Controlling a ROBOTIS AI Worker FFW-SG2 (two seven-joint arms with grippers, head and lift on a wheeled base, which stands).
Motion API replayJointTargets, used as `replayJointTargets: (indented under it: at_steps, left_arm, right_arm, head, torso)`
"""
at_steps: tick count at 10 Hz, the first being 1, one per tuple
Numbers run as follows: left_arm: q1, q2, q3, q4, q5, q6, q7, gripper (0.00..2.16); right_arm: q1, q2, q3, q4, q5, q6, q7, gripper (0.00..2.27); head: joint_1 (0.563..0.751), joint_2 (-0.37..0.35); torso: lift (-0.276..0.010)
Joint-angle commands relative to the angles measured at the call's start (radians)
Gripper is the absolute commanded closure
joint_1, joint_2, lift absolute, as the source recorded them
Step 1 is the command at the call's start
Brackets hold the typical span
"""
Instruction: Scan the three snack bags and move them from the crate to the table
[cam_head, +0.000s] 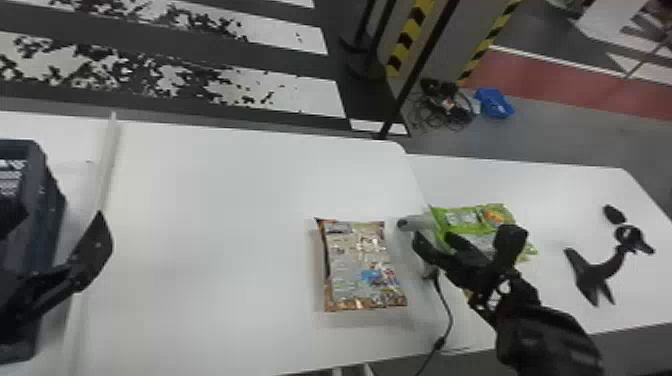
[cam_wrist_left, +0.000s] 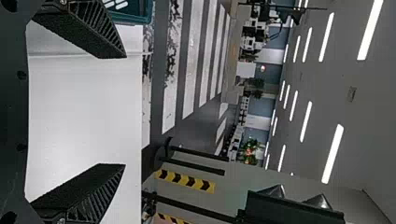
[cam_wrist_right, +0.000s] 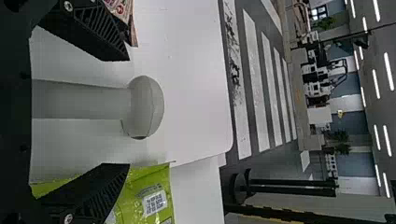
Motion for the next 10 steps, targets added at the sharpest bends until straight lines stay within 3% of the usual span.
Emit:
replayJointTargets:
  at_steps: [1, 2, 3, 4, 5, 7, 9, 10]
  left_arm:
    - [-0.005, 0.000, -0.001, 0.000, 0.000, 0.008, -0.001, 0.03]
    - [-0.006, 0.000, -0.001, 0.000, 0.000, 0.008, -0.001, 0.03]
    - [-0.008, 0.000, -0.001, 0.000, 0.000, 0.008, -0.001, 0.03]
    - [-0.009, 0.000, -0.001, 0.003, 0.000, 0.011, -0.001, 0.03]
    - [-0.015, 0.000, -0.001, 0.005, 0.000, 0.024, -0.001, 0.03]
    - [-0.018, 0.000, -0.007, 0.005, -0.005, 0.027, 0.004, 0.03]
    - [-0.018, 0.000, -0.008, 0.005, -0.005, 0.027, 0.004, 0.03]
    - [-0.021, 0.000, -0.007, 0.005, 0.000, 0.027, 0.005, 0.03]
  right_arm:
    - [-0.024, -0.002, 0.016, 0.038, 0.017, 0.000, 0.001, 0.10]
    - [-0.041, -0.005, 0.031, 0.058, 0.040, 0.003, 0.001, 0.35]
    - [-0.059, -0.008, 0.037, 0.075, 0.058, 0.027, 0.001, 0.97]
    - [-0.072, -0.010, 0.043, 0.077, 0.071, 0.079, -0.003, 2.04]
    - [-0.072, -0.015, 0.056, 0.075, 0.078, 0.079, 0.003, 2.24]
    - [-0.050, -0.015, 0.049, 0.048, 0.055, 0.079, 0.003, 2.24]
    - [0.017, -0.007, 0.014, -0.067, 0.009, 0.104, -0.008, 2.24]
    - [0.059, 0.016, -0.020, -0.137, -0.003, 0.107, -0.028, 2.24]
  head:
    - [0.695, -0.350]
    - [0.695, -0.350]
    - [0.695, -0.350]
    - [0.695, -0.350]
    - [0.695, -0.350]
    - [0.695, -0.350]
    - [0.695, -0.350]
    - [0.695, -0.350]
  torso:
    - [-0.062]
    - [-0.062]
    - [-0.062]
    - [-0.062]
    - [-0.062]
    - [-0.062]
    - [-0.062]
    - [-0.062]
